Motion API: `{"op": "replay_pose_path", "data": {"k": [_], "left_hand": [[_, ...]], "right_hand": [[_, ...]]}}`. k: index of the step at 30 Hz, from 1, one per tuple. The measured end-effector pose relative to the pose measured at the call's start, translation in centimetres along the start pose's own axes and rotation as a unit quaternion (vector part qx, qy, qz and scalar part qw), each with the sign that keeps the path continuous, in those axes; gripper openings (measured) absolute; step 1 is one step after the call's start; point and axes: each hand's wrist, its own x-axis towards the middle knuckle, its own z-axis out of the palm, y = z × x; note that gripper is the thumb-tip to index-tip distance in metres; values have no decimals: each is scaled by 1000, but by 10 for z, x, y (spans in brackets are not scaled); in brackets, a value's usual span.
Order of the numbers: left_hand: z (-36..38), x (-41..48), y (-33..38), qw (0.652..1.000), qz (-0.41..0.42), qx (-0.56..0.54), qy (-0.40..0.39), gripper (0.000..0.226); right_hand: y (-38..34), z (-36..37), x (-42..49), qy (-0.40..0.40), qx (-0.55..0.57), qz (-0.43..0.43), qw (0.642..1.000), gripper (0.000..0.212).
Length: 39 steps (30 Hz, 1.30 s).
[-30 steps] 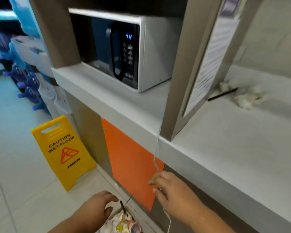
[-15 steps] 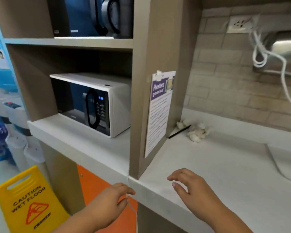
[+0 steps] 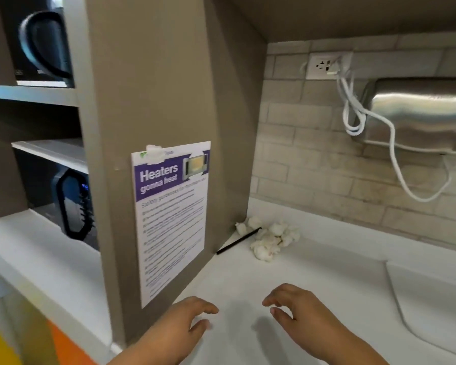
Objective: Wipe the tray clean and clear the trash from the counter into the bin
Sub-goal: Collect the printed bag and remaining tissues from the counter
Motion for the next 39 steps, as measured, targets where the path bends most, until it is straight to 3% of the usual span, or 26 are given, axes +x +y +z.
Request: {"op": "replay_pose_path", "data": {"k": [17,26,34,39], "left_hand": [[34,99,22,999,-43,-4,18,28],[43,139,6,999,-49,-15,10,32],[53,161,-8,999,-48,-8,4,33],[61,170,-12,998,-50,-17,15,38]], "right_hand": [[104,-33,83,-48,1,25,999,18],[120,-11,138,-85,-67,28,994,49],[121,4,163,-105,-177,45,978,64],[134,16,157,-114,-174,74,975,66]]}}
